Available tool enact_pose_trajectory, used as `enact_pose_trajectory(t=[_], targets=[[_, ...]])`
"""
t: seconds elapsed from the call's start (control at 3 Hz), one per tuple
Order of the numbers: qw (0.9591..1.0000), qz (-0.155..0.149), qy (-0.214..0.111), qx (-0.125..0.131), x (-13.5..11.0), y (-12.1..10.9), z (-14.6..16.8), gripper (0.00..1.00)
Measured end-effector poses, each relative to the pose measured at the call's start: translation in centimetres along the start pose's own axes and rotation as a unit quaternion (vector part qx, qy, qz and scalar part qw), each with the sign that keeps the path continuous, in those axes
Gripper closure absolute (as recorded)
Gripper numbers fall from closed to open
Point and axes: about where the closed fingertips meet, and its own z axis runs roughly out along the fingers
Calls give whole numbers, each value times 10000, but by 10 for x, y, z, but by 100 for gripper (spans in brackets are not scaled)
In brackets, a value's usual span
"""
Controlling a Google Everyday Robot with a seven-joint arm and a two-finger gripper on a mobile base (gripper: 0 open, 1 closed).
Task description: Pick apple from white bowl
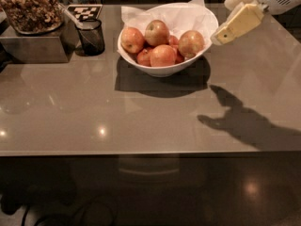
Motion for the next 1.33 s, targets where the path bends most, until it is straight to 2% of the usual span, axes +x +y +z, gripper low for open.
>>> enact_pose_trajectory(t=[0.33, 0.67, 1.0, 1.33], targets=[[9998, -164, -29, -50, -11, -11, 26, 22], [9993, -361, -53, -100, -25, -22, 50, 21], [9988, -461, -68, -162, -34, -32, 71, 19], [9987, -437, -82, -234, -37, -38, 92, 18]])
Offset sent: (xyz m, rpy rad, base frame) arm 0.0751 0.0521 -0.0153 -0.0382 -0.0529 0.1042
